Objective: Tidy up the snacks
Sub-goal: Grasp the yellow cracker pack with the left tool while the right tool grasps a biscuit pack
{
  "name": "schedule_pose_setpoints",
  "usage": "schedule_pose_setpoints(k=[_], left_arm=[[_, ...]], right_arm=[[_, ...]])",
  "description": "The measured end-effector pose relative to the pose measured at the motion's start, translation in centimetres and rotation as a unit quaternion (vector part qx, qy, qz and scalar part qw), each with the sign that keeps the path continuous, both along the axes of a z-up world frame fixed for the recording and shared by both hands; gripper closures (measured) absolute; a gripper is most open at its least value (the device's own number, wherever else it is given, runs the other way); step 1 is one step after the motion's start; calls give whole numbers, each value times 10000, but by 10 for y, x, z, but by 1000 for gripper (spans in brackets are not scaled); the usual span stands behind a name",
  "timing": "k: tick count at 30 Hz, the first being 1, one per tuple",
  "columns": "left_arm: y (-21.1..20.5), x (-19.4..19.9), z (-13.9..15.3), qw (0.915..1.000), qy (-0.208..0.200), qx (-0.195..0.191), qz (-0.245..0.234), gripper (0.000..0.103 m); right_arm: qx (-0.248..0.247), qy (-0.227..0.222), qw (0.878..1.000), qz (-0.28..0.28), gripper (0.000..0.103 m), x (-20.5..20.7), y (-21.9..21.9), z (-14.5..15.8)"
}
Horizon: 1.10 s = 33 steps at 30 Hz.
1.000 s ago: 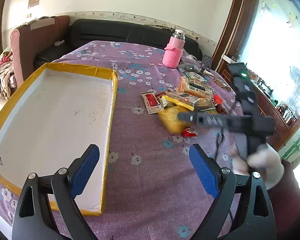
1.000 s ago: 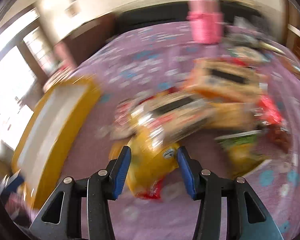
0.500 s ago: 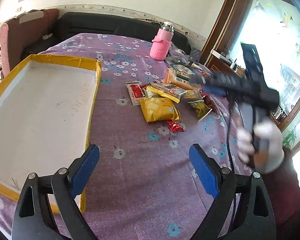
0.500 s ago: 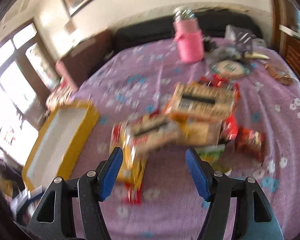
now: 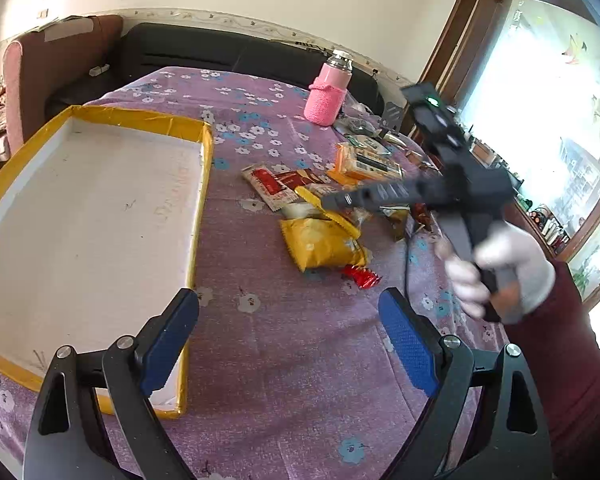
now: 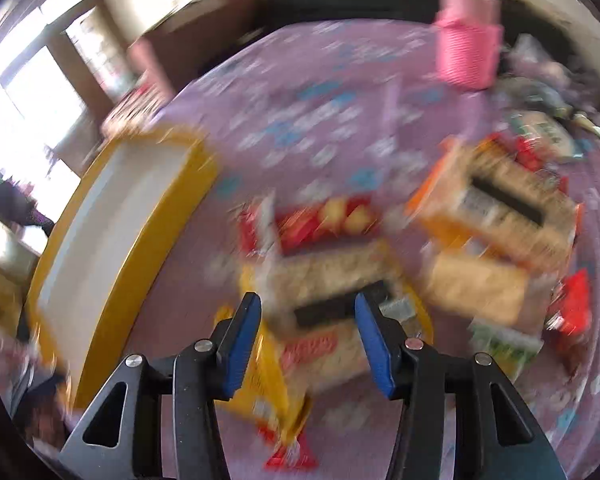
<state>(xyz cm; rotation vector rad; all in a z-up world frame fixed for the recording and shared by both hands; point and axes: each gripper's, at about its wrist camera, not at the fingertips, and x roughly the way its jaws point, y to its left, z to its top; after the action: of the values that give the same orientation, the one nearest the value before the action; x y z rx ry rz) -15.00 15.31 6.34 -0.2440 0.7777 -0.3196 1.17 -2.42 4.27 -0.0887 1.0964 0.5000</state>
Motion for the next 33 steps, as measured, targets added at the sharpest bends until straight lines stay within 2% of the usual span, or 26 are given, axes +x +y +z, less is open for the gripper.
schedule_pose_setpoints(k=[1, 3, 4, 6, 11, 17, 20, 24, 29, 33], left_arm=[[-1, 0, -1, 10000, -6, 2, -30, 11], [-5, 0, -2, 10000, 13, 16, -94, 11], [-7, 0, -3, 9999, 25, 29, -116, 11], [-11, 0, -3, 9999, 42, 47, -142, 11], [-12, -1, -2, 9999, 49, 24, -115, 11], [-7, -3, -1, 10000, 43, 36, -82, 11], [-7, -3, -2, 9999, 57, 55, -93, 11], [-11, -3, -3, 9998, 64, 49, -160, 11], [-19, -2, -7, 9995, 124, 106, -263, 11], [-21, -1, -9, 9994, 187, 123, -280, 11]], right_arm=[[-37, -26, 9998, 211, 50, -11, -1, 2], [357, 30, 9990, 276, 52, -22, -12, 8], [520, 14, 9985, 143, 45, -26, -19, 11], [742, 8, 9962, -463, 32, -24, -38, 14], [1523, 641, 9762, -1402, 32, -14, -58, 1], [1290, 863, 9668, -2029, 29, 1, -46, -14], [1069, 690, 9669, -2212, 27, 16, -36, -18], [1136, 876, 9596, -2422, 26, 35, -28, -21], [692, 851, 9645, -2402, 22, 45, -12, -26], [23, 791, 9749, -2079, 17, 48, 13, -33]])
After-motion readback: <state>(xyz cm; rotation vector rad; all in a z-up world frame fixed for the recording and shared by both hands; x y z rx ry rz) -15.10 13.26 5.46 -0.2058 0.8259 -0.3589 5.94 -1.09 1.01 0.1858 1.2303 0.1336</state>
